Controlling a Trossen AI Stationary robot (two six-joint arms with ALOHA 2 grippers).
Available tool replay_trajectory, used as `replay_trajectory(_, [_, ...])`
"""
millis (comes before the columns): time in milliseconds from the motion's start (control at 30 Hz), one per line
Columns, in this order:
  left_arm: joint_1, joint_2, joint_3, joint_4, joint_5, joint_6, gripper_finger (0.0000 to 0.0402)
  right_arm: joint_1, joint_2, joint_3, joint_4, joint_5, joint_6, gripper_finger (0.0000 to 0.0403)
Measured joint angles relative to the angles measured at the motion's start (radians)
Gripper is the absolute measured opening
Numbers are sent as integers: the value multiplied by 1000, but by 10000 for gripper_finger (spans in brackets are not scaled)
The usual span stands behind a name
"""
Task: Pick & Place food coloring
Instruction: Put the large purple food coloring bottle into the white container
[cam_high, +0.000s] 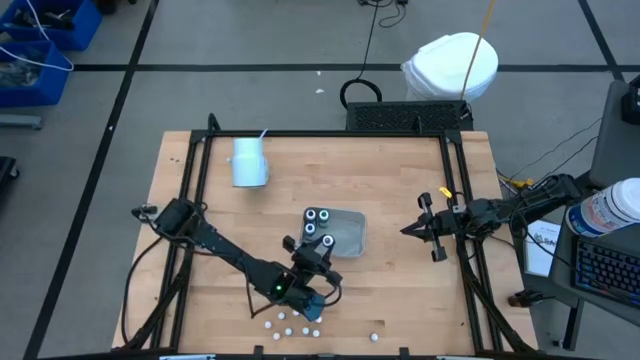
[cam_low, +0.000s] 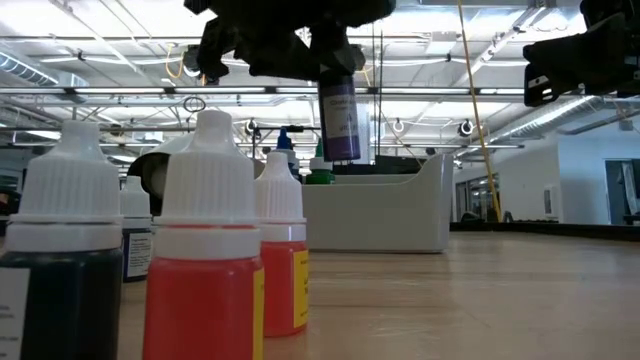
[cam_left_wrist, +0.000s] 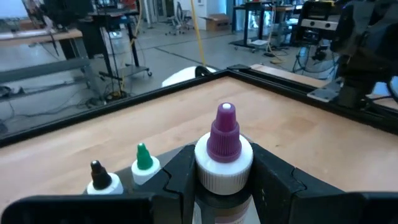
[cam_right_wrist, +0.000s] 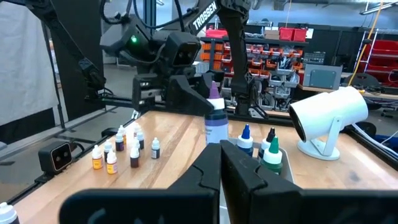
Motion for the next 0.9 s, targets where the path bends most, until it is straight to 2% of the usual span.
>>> replay_trajectory(267, [26, 47, 0, -7, 8, -18, 120, 0, 0, 0, 0, 0, 0, 0])
replay_trajectory(567, [61, 47, 0, -51, 35, 19, 120, 0, 0, 0, 0, 0, 0, 0])
replay_trajectory(900, [62, 47, 0, -177, 38, -114, 120, 0, 0, 0, -1, 0, 0, 0])
